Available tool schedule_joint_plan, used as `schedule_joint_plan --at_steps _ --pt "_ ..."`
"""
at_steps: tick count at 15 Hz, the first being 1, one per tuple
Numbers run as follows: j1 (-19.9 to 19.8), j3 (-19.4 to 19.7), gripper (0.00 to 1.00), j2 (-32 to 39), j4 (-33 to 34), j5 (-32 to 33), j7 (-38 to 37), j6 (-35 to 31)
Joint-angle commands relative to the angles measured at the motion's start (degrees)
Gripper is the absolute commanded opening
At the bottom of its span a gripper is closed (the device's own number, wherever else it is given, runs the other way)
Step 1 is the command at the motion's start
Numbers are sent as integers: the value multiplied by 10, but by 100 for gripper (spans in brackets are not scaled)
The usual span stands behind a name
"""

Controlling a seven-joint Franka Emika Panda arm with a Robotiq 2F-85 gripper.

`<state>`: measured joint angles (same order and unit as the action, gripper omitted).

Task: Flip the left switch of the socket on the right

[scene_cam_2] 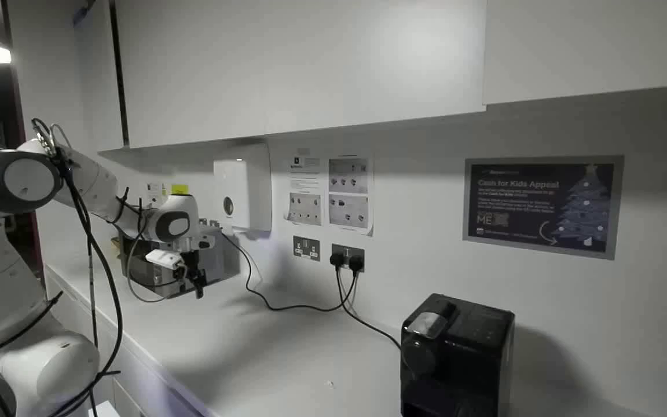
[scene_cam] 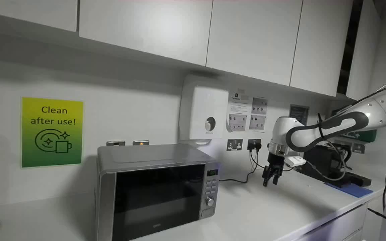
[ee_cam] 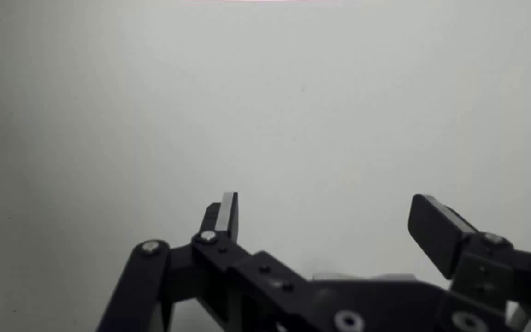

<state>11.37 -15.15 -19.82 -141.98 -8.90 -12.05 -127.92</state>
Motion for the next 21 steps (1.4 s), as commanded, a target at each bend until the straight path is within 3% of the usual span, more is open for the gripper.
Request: schedule_joint_plan --at_steps 1,10,21 --pt "5 4 100 0 1 2 -2 1" --pt "-1 12 100 9 11 -4 -3 -31" --pt "-43 69 100 53 75 -12 -21 -192"
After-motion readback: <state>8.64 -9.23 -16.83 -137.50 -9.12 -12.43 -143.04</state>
